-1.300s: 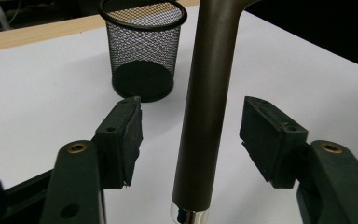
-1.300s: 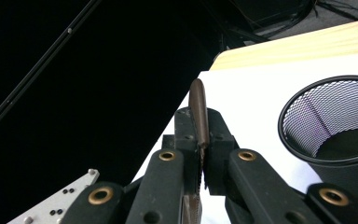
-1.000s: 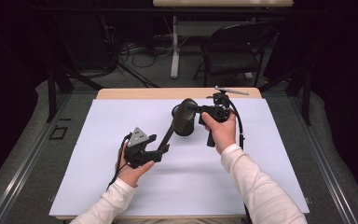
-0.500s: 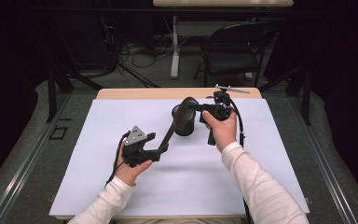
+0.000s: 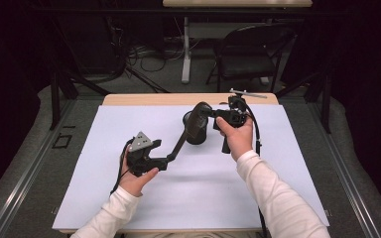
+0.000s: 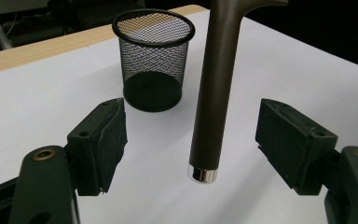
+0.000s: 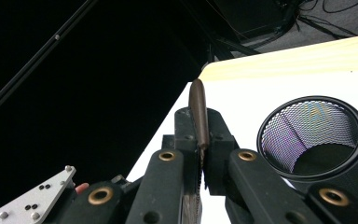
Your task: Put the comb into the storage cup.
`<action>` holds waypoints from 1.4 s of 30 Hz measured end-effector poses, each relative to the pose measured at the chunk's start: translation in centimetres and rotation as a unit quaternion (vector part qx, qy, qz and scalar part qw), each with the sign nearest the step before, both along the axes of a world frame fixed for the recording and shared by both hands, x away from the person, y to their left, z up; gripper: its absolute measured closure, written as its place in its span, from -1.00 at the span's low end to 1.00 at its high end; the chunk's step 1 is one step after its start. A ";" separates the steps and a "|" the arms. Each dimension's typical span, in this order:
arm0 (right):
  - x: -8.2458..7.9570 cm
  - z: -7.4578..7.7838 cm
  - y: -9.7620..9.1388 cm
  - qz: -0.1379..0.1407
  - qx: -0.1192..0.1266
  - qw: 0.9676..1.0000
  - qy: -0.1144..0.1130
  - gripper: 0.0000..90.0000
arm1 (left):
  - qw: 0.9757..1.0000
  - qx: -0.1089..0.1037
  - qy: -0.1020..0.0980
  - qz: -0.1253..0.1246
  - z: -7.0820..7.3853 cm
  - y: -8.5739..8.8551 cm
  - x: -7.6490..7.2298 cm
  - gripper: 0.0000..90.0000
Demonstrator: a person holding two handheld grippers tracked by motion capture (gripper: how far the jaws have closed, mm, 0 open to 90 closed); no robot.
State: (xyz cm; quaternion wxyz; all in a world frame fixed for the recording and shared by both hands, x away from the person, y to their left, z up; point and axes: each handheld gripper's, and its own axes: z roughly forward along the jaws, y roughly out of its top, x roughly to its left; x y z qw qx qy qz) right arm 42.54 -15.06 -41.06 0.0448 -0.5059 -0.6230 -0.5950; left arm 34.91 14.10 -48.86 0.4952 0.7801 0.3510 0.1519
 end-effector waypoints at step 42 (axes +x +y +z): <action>-0.8 2.6 -1.0 -0.024 -0.046 0.997 -0.050 0.94 | 0.999 -0.027 0.020 0.021 0.6 1.4 1.1 -0.80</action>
